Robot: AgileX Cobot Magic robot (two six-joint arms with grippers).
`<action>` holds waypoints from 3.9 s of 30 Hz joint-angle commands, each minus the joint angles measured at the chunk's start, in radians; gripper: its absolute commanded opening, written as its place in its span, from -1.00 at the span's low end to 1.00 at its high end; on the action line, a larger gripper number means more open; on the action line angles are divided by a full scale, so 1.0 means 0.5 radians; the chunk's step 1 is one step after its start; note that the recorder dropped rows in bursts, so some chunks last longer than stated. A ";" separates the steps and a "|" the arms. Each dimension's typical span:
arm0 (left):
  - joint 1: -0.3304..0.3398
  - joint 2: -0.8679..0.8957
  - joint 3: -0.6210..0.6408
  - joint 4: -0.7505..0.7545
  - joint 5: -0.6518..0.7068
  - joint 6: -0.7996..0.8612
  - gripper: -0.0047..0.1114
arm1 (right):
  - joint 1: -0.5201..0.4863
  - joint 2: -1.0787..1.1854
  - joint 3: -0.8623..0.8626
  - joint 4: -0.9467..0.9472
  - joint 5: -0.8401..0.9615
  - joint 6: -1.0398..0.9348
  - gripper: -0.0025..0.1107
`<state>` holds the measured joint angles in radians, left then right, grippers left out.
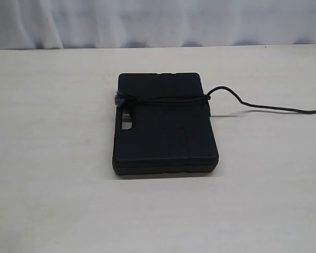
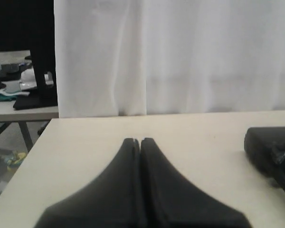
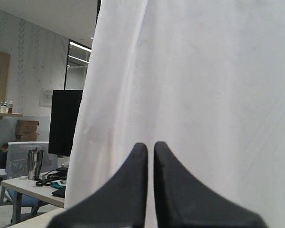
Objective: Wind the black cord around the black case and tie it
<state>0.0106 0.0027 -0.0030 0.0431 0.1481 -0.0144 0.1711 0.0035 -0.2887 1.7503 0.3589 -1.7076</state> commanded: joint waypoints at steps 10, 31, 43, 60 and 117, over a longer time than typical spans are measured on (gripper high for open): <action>0.000 -0.005 0.006 -0.005 0.318 0.150 -0.92 | -0.010 -0.007 0.008 -0.012 0.001 0.007 -0.88; 0.000 -0.005 0.006 0.000 0.313 0.150 -0.92 | -0.010 -0.007 0.008 -0.012 0.001 0.007 -0.88; 0.000 -0.005 0.006 0.000 0.313 0.150 -0.92 | 0.010 -0.007 0.008 -0.012 0.001 0.007 -0.88; 0.000 -0.005 0.006 0.000 0.313 0.150 -0.92 | 0.058 -0.007 0.008 -1.515 -0.052 0.007 -0.88; 0.000 -0.005 0.006 0.000 0.313 0.150 -0.92 | 0.058 -0.007 0.577 -3.671 -0.464 3.185 -0.88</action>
<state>0.0106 0.0027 -0.0030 0.0431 0.3132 0.0563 0.1980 0.0053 -0.0028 -0.1395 0.0822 -0.1173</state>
